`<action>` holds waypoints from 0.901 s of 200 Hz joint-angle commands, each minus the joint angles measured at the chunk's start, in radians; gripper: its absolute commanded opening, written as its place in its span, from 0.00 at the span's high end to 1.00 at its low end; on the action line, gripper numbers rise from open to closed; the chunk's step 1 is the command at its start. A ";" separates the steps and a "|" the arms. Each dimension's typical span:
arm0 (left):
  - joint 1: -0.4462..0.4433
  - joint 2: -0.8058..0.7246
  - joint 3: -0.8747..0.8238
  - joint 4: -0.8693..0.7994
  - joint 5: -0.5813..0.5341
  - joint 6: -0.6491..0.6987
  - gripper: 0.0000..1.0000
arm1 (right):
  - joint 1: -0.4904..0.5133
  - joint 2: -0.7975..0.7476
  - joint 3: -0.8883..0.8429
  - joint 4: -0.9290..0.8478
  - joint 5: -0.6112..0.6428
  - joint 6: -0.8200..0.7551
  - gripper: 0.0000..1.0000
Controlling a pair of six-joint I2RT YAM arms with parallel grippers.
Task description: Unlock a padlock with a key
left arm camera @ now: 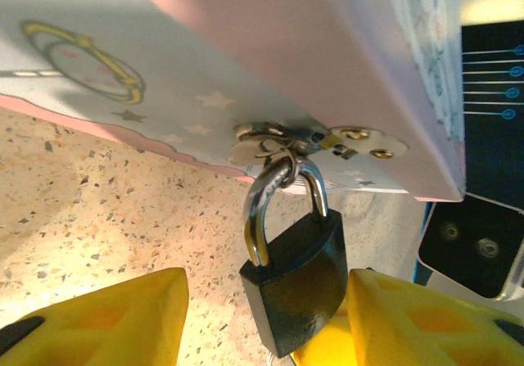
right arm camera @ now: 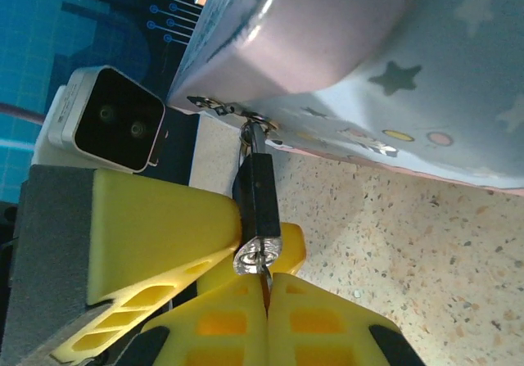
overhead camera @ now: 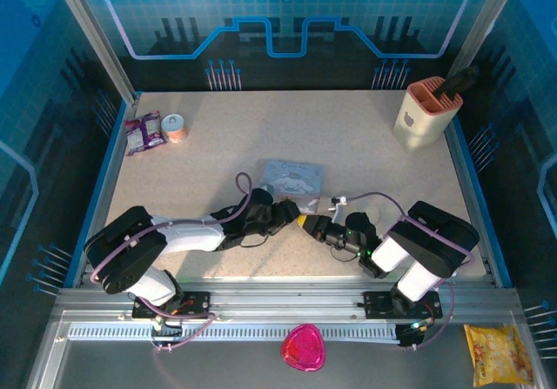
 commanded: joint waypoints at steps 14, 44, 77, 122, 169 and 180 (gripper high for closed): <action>0.003 -0.050 -0.063 0.111 -0.042 0.009 0.45 | 0.048 0.019 0.003 0.089 0.089 0.077 1.00; 0.017 -0.024 -0.110 0.242 -0.038 -0.012 0.50 | 0.088 0.034 0.001 0.090 0.128 0.116 1.00; 0.020 0.023 -0.123 0.304 -0.026 -0.049 0.57 | 0.132 0.030 0.016 0.090 0.164 0.144 1.00; 0.021 0.057 -0.133 0.328 -0.015 -0.080 0.63 | 0.154 0.038 0.022 0.090 0.183 0.167 1.00; 0.021 0.055 -0.118 0.310 -0.008 -0.079 0.85 | 0.169 0.063 0.022 0.090 0.213 0.169 1.00; 0.020 0.052 -0.116 0.299 -0.011 -0.081 0.89 | 0.169 0.066 0.022 0.090 0.210 0.164 0.97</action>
